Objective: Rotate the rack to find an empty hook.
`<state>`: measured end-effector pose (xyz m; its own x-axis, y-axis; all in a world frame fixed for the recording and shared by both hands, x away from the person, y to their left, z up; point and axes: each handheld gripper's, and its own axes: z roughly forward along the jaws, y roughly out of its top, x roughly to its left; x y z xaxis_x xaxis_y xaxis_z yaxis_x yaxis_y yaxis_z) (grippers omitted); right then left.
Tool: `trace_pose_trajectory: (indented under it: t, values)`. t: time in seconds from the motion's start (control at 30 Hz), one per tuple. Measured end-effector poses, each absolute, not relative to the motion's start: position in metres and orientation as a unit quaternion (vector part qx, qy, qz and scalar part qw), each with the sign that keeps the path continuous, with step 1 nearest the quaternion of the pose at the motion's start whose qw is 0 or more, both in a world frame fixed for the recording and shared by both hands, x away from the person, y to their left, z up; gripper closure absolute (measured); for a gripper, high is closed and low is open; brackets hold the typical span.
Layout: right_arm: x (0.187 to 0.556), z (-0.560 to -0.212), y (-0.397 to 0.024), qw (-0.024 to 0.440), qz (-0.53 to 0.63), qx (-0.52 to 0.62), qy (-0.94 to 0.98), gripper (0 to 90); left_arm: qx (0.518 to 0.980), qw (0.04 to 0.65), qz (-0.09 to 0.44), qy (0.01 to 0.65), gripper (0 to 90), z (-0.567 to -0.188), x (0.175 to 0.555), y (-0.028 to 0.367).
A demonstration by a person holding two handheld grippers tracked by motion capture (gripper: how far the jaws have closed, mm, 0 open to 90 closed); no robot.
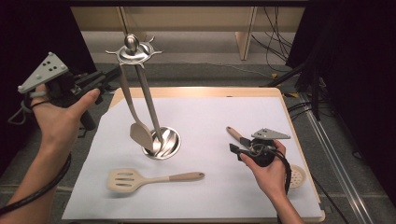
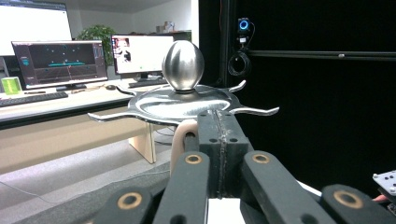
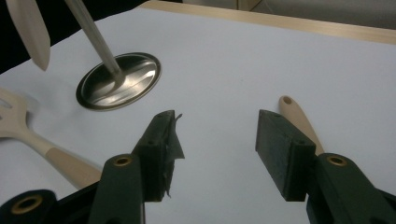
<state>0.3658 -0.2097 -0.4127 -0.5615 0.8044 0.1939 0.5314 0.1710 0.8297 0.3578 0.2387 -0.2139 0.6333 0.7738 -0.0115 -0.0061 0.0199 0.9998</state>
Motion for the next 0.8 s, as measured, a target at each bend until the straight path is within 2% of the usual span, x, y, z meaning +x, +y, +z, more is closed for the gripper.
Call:
trace_pose_trajectory:
  t: [0.17,0.3,0.33,0.4,0.47,0.53,0.8]
  values:
    - [0.367,-0.410,-0.202,0.149,0.443,0.406,0.786,56.3,0.636,0.650,0.293,0.295,82.7,-0.224,0.344,0.247]
    - [0.365,-0.411,-0.187,0.109,0.395,0.379,0.830,61.5,0.648,0.638,0.288,0.300,76.6,-0.245,0.337,0.257]
    - [0.367,-0.415,-0.178,0.105,0.372,0.358,0.850,62.2,0.652,0.635,0.282,0.304,71.5,-0.255,0.337,0.261]
    - [0.368,-0.417,-0.173,0.098,0.363,0.346,0.860,62.2,0.657,0.631,0.274,0.310,68.9,-0.261,0.336,0.263]
    - [0.368,-0.418,-0.163,0.072,0.339,0.329,0.878,61.8,0.666,0.624,0.276,0.301,59.0,-0.273,0.338,0.267]
    - [0.369,-0.418,-0.155,0.061,0.318,0.322,0.890,60.9,0.674,0.616,0.274,0.301,54.7,-0.286,0.338,0.270]
    - [0.378,-0.426,-0.132,0.039,0.288,0.242,0.926,54.1,0.697,0.598,0.258,0.301,51.7,-0.315,0.334,0.273]
